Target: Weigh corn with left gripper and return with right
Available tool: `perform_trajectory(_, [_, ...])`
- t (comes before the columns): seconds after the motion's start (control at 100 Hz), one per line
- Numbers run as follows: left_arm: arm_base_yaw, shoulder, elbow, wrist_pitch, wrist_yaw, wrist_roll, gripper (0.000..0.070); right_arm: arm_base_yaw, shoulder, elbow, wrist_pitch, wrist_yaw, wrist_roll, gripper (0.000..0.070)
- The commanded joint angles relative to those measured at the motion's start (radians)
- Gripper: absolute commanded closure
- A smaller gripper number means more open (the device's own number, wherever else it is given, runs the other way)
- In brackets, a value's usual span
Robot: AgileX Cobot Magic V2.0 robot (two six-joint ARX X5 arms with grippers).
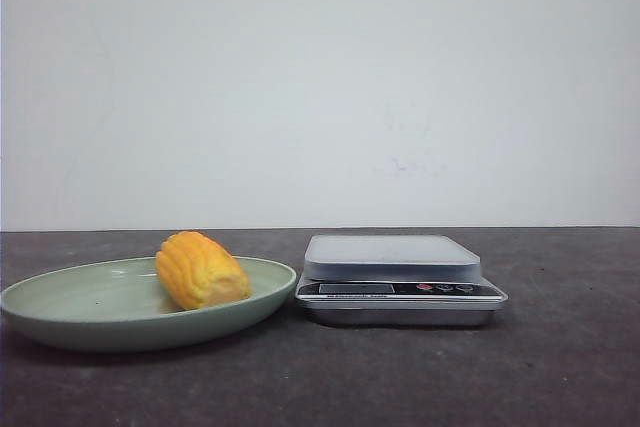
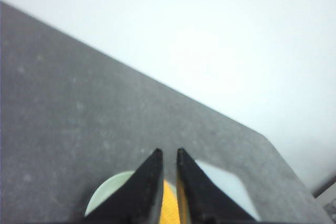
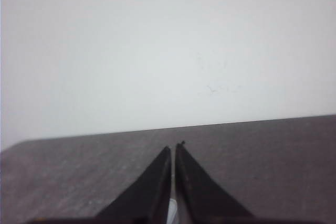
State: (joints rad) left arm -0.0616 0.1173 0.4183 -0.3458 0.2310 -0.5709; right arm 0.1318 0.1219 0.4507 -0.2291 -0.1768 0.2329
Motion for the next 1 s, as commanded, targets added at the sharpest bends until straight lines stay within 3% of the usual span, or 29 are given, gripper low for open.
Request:
perform_trajectory(0.0, [0.0, 0.085, 0.115, -0.041, -0.005, 0.059, 0.0691, 0.002, 0.065, 0.087, -0.062, -0.008, -0.083, 0.0694])
perform_trajectory(0.2, [-0.001, 0.337, 0.474, -0.214, 0.054, 0.192, 0.0691, 0.002, 0.231, 0.366, -0.239, -0.018, -0.144, 0.0694])
perform_trajectory(0.3, [0.0, 0.407, 0.604, -0.262, 0.054, 0.238, 0.0691, 0.002, 0.28, 0.464, -0.266, -0.018, -0.148, 0.0694])
perform_trajectory(0.5, [0.0, 0.464, 0.709, -0.261, 0.055, 0.304, 0.0688, 0.002, 0.303, 0.502, -0.291, -0.038, -0.141, 0.0694])
perform_trajectory(0.58, [-0.001, 0.464, 0.711, -0.268, 0.058, 0.301, 0.0622, 0.003, 0.301, 0.502, -0.337, -0.066, -0.136, 0.0687])
perform_trajectory(0.63, [-0.001, 0.461, 0.711, -0.286, 0.058, 0.301, 0.0493, 0.003, 0.301, 0.502, -0.369, -0.08, -0.135, 0.0585])
perform_trajectory(0.67, [-0.001, 0.456, 0.711, -0.31, 0.059, 0.298, 0.0323, 0.003, 0.301, 0.502, -0.393, -0.09, -0.132, 0.042])
perform_trajectory(0.73, [-0.001, 0.452, 0.711, -0.348, 0.058, 0.288, 0.0129, 0.003, 0.301, 0.502, -0.421, -0.089, -0.114, 0.0145])
perform_trajectory(0.78, [-0.001, 0.452, 0.711, -0.385, 0.058, 0.286, 0.0056, 0.003, 0.301, 0.502, -0.438, -0.089, -0.098, 0.0006])
perform_trajectory(0.99, [-0.005, 0.489, 0.688, -0.431, 0.105, 0.258, 0.0059, 0.003, 0.301, 0.502, -0.481, -0.089, -0.083, 0.0])
